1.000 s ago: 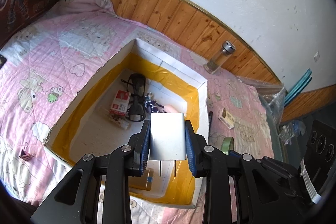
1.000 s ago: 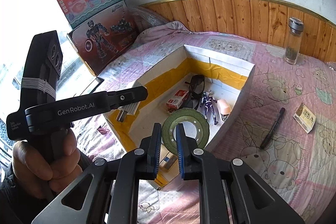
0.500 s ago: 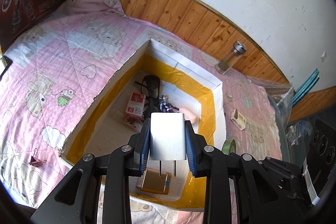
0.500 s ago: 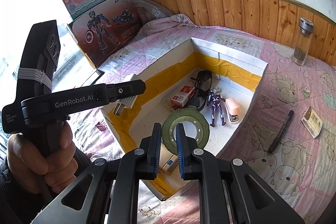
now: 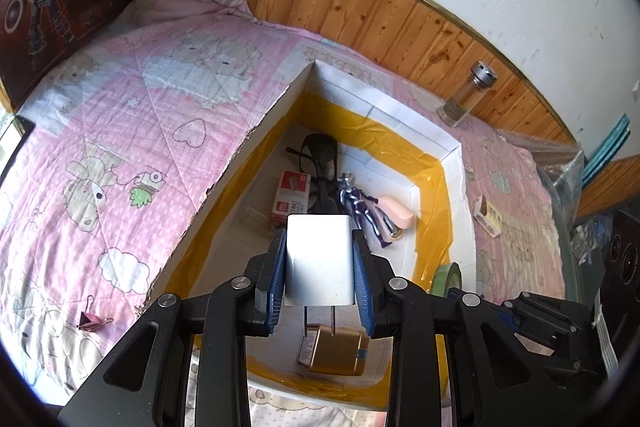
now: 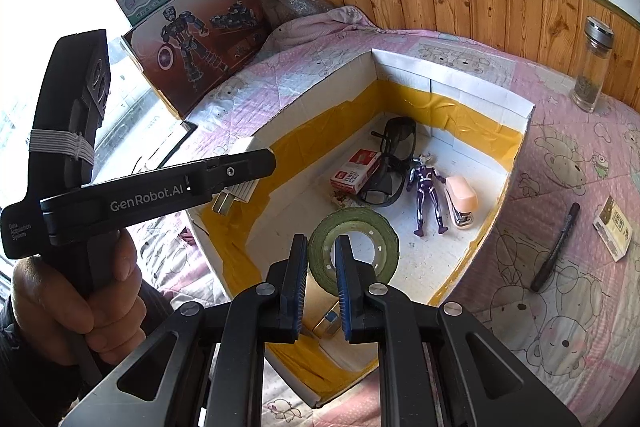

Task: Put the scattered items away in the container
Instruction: 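Carry the charger and tape roll in both tools over the white box, then open the left tool to drop the charger while the right tool releases the tape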

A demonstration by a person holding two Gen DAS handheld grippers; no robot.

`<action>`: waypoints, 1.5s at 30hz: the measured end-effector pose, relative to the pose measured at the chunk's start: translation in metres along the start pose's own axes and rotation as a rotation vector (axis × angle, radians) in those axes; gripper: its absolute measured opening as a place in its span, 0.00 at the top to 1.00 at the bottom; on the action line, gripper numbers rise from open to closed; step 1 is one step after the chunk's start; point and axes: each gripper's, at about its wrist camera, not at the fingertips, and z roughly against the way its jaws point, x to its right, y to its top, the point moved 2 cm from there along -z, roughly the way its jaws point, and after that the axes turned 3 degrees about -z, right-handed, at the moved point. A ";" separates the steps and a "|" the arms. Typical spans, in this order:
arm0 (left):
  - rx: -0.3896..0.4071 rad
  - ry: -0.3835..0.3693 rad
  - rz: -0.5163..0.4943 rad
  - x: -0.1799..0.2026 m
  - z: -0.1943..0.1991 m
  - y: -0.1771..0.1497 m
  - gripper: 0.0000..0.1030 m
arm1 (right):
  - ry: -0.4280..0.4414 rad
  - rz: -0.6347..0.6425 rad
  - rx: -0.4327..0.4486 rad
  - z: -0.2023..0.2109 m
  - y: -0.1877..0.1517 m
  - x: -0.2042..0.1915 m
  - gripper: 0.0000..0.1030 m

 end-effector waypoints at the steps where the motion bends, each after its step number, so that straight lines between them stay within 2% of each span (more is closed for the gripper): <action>1: -0.005 0.007 -0.003 -0.001 -0.002 0.000 0.69 | 0.001 -0.004 -0.006 -0.003 0.001 0.000 0.85; 10: -0.065 0.054 -0.028 -0.006 -0.021 -0.003 0.69 | -0.010 -0.013 -0.059 -0.024 0.008 0.005 0.85; 23: -0.110 0.125 -0.042 -0.014 -0.035 -0.002 0.69 | -0.065 0.033 -0.169 -0.064 0.018 0.008 0.85; 25: -0.119 0.128 -0.027 -0.017 -0.037 -0.001 0.64 | -0.071 0.038 -0.180 -0.068 0.019 0.010 0.84; 28: -0.115 0.128 -0.013 -0.020 -0.035 0.000 0.54 | -0.068 0.014 -0.181 -0.069 0.020 0.016 0.84; 35: -0.114 0.118 -0.001 -0.020 -0.031 0.002 0.54 | -0.045 -0.033 -0.169 -0.064 0.018 0.025 0.78; 45: -0.115 0.116 -0.031 -0.006 -0.024 0.000 0.54 | -0.033 -0.013 -0.152 -0.053 0.017 0.018 0.78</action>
